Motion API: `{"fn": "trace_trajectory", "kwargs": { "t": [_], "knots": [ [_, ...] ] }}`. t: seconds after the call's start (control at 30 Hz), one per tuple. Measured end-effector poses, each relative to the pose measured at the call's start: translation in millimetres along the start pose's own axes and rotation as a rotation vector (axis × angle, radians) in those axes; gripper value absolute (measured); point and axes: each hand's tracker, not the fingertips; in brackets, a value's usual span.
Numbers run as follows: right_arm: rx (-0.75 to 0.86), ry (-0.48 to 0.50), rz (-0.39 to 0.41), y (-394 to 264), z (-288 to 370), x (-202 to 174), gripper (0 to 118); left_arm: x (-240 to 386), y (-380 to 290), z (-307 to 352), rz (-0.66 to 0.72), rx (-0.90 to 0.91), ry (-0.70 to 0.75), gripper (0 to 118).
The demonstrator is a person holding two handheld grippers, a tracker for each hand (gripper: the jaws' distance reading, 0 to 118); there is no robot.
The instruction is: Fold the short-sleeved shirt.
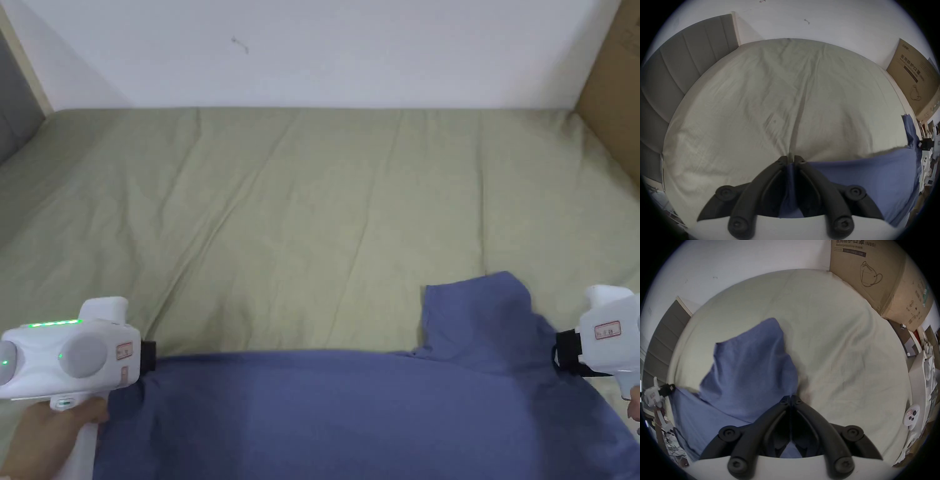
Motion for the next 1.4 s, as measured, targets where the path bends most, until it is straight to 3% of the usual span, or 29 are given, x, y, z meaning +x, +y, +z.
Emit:
{"fn": "trace_trajectory", "kwargs": {
  "t": [0.1, 0.23, 0.47, 0.63, 0.77, 0.97, 1.0, 1.03, 1.07, 1.1, 1.13, 1.2, 1.3, 1.33, 1.37, 1.4],
  "knots": [
    [0.050, 0.049, -0.033, 1, 30, 4, 0, -4, 2, 27, 0.050, 0.029, -0.093, 4],
    [0.117, 0.148, -0.069, -4, 84, 8, 0, -7, 3, 82, -0.007, 0.113, -0.086, 4],
    [0.235, 0.177, -0.006, -49, 182, 11, 0, -22, -31, 184, -0.062, 0.249, -0.099, 4],
    [0.257, 0.191, 0.007, -127, 236, 13, 0, -47, -93, 233, -0.056, 0.250, -0.100, 4],
    [0.167, 0.171, -0.020, -205, 237, 22, 0, -62, -158, 241, -0.030, 0.143, -0.102, 4],
    [0.013, 0.093, -0.109, -287, 177, 40, 0, -79, -231, 205, 0.090, -0.014, -0.128, 7],
    [0.022, 0.104, -0.106, -296, 169, 40, 0, -79, -238, 200, 0.107, -0.004, -0.117, 14],
    [0.034, 0.100, -0.123, -300, 166, 40, 5, -78, -242, 197, 0.124, -0.015, -0.079, 34],
    [0.023, 0.046, -0.128, -303, 163, 40, 24, -79, -244, 195, 0.127, -0.032, -0.040, 60],
    [0.010, -0.004, -0.112, -303, 164, 38, 58, -81, -245, 195, 0.126, -0.027, -0.045, 92],
    [0.017, -0.037, -0.097, -302, 167, 36, 72, -85, -245, 200, 0.132, -0.021, -0.049, 100],
    [0.084, -0.063, -0.022, -298, 183, 29, 73, -95, -242, 210, 0.176, 0.048, -0.088, 98],
    [0.227, -0.075, 0.020, -284, 219, 9, 73, -107, -237, 224, 0.254, 0.086, -0.110, 97],
    [0.275, -0.061, 0.028, -281, 228, 3, 71, -110, -237, 228, 0.282, 0.106, -0.124, 88],
    [0.332, -0.038, 0.025, -280, 238, -6, 68, -114, -238, 232, 0.314, 0.136, -0.158, 72],
    [0.377, 0.011, 0.015, -277, 245, -14, 49, -117, -239, 234, 0.332, 0.152, -0.187, 36]
  ]
}}
